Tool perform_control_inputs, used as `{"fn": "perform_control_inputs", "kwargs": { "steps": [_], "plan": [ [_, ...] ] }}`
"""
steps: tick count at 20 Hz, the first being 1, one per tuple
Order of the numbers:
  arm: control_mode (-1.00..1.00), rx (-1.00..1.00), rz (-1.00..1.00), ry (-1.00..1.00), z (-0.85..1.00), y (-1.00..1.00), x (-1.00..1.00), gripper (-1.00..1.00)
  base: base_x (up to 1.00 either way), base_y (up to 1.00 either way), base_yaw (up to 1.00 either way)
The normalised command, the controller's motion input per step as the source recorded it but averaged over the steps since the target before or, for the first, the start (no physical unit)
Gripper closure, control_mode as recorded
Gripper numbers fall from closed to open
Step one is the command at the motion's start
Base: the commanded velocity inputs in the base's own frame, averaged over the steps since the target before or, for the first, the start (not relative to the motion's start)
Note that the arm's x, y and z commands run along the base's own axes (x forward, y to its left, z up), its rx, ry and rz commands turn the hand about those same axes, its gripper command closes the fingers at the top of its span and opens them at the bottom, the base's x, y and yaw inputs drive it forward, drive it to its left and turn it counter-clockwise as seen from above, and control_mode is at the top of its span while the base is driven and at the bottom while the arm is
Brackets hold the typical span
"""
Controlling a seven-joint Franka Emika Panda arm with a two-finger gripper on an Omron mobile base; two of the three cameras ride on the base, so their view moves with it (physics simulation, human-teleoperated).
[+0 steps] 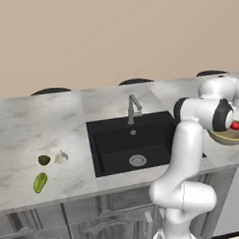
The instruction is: There is a mixed pile of frozen fruits and vegetables on the counter. Locate all the frozen vegetables and place the items in a bowl on the counter. Take all the frozen fruits and defrost them in a running sink.
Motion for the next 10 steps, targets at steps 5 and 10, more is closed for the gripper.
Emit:
{"fn": "perform_control_inputs", "kwargs": {
  "steps": [5, 10],
  "plan": [
    [-1.00, -0.11, 0.00, -0.01, -0.27, 0.33, -0.16, 1.00, 0.00, 0.00, 0.00],
    [-1.00, -0.04, -0.01, -0.01, -0.15, 0.18, -0.14, 1.00, 0.00, 0.00, 0.00]
  ]
}}
